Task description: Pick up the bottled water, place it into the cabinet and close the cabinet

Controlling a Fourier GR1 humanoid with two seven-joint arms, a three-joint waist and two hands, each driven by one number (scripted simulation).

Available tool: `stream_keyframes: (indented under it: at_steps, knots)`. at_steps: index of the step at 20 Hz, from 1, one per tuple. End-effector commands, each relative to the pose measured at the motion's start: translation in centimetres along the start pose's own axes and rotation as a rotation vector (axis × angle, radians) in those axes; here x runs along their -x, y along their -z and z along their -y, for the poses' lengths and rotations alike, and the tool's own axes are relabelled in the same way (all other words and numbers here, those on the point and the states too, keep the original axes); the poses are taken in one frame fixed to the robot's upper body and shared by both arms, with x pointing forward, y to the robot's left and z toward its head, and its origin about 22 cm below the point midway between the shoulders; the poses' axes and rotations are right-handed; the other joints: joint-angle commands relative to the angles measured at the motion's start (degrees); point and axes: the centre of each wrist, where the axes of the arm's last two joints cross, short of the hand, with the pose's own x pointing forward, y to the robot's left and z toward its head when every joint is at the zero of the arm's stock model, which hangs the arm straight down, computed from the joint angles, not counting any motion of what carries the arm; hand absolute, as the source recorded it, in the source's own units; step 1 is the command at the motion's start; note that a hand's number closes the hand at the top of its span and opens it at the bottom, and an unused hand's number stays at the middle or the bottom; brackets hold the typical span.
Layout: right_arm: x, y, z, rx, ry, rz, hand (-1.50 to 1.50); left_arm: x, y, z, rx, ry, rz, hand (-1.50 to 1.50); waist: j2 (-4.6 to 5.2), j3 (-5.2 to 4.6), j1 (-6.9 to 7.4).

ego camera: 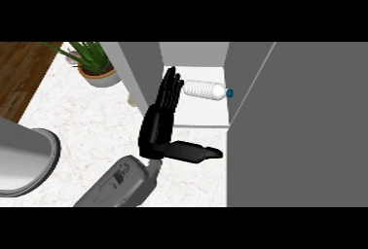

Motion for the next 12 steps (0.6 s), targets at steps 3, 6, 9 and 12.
stream_keyframes:
  at_steps: [3,6,9,12]
  knots:
    - [-2.1,1.6,-2.0,-0.22,-0.04,-0.08,1.5,-1.1,-5.2,-0.5,-0.015,-0.026,0.004,-1.5,0.12,-0.02,0.19]
    - [-3.4,2.0,-2.7,-0.323,-0.029,-0.068,1.5,-2.4,-6.7,-2.5,-0.014,-0.021,-0.006,-1.5,0.02,-0.05,-0.08]
    - [-3.3,2.7,-2.8,-0.394,-0.018,-0.069,1.5,-2.9,-8.0,-2.7,-0.035,-0.018,-0.011,-1.5,0.19,-0.03,-0.14]
    - [-3.7,3.0,-4.5,-0.412,0.015,-0.097,1.5,-3.9,-9.7,-4.8,-0.039,-0.015,0.009,-1.5,0.19,-0.11,0.01]
